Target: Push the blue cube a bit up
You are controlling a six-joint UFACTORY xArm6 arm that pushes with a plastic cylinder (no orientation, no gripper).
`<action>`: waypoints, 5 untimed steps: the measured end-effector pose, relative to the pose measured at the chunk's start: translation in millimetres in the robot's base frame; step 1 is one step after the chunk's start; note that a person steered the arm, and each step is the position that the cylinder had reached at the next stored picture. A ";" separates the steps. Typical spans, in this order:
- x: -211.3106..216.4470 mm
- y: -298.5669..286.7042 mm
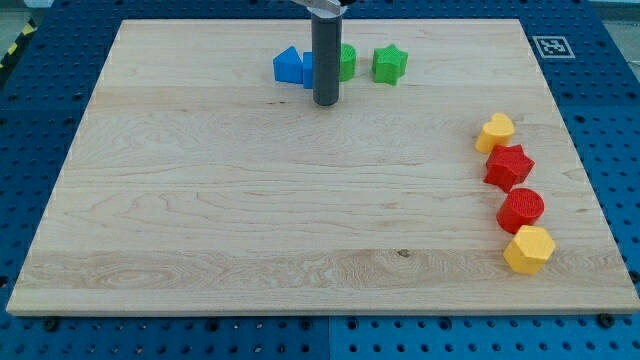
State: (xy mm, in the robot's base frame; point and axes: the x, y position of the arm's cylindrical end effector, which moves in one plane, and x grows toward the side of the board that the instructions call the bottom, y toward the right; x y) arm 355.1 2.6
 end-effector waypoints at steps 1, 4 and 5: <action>-1.1 0.0; -19.1 0.0; -24.5 -0.1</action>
